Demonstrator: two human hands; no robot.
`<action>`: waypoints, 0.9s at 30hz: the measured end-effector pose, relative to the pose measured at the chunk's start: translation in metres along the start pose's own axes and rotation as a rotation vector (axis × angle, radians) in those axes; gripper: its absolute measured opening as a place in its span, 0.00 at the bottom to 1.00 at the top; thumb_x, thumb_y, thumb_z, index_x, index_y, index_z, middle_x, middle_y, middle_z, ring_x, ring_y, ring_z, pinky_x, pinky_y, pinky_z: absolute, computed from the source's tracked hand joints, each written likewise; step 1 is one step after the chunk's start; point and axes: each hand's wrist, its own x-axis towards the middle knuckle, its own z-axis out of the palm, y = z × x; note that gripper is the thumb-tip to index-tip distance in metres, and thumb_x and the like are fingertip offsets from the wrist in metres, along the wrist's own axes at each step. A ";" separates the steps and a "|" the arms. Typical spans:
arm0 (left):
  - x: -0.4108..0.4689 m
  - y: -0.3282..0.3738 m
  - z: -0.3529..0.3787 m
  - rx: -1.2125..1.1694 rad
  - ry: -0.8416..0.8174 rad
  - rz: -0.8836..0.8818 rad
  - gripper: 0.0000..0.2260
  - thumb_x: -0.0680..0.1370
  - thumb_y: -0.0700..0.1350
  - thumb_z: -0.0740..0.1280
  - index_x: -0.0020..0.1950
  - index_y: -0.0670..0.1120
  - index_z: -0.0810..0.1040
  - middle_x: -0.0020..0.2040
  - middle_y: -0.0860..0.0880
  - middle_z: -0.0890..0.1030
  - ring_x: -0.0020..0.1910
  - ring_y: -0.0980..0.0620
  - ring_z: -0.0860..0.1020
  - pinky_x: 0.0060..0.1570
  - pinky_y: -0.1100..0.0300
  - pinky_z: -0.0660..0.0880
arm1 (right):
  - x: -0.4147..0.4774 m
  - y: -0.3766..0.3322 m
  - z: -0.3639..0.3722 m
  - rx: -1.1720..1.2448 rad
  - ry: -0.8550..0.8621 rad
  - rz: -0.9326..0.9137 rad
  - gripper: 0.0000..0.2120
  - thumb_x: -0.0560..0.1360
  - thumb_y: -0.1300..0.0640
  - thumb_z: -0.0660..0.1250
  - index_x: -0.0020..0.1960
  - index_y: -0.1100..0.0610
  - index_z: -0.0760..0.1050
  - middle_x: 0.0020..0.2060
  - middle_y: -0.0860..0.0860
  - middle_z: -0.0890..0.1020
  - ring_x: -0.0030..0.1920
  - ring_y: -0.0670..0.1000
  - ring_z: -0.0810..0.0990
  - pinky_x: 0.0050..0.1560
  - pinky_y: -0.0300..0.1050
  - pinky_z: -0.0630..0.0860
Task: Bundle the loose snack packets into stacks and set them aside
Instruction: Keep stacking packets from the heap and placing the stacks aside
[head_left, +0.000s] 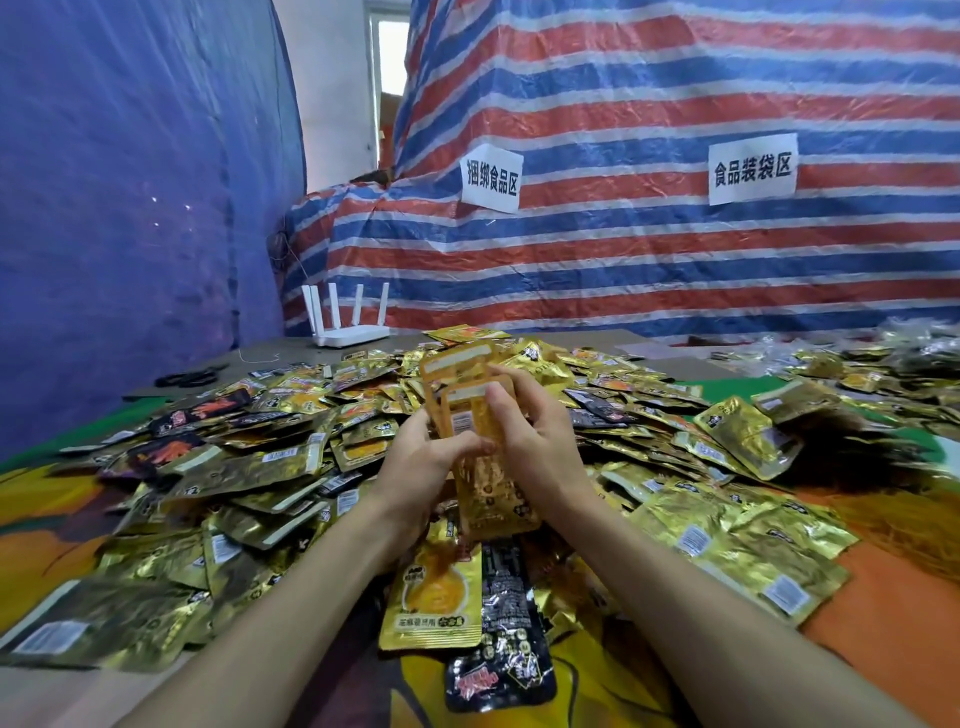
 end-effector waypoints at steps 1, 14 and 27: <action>0.000 0.000 -0.001 -0.012 0.010 0.009 0.11 0.75 0.35 0.71 0.56 0.43 0.78 0.45 0.44 0.86 0.41 0.47 0.85 0.35 0.56 0.80 | 0.000 -0.002 -0.001 0.014 0.020 -0.010 0.09 0.82 0.55 0.62 0.59 0.52 0.79 0.50 0.51 0.85 0.50 0.52 0.85 0.48 0.50 0.82; -0.004 0.008 0.006 0.131 -0.053 0.214 0.26 0.73 0.31 0.74 0.62 0.47 0.66 0.49 0.46 0.83 0.44 0.55 0.85 0.37 0.64 0.80 | 0.014 -0.020 -0.019 0.100 0.040 -0.178 0.39 0.73 0.68 0.56 0.81 0.49 0.51 0.70 0.48 0.68 0.59 0.38 0.79 0.51 0.40 0.81; -0.010 0.005 0.015 0.064 -0.047 0.268 0.25 0.77 0.31 0.69 0.65 0.53 0.66 0.54 0.48 0.83 0.54 0.53 0.83 0.46 0.58 0.82 | 0.009 -0.023 -0.017 0.184 -0.055 -0.051 0.17 0.85 0.63 0.57 0.72 0.51 0.69 0.55 0.51 0.82 0.53 0.50 0.84 0.47 0.40 0.81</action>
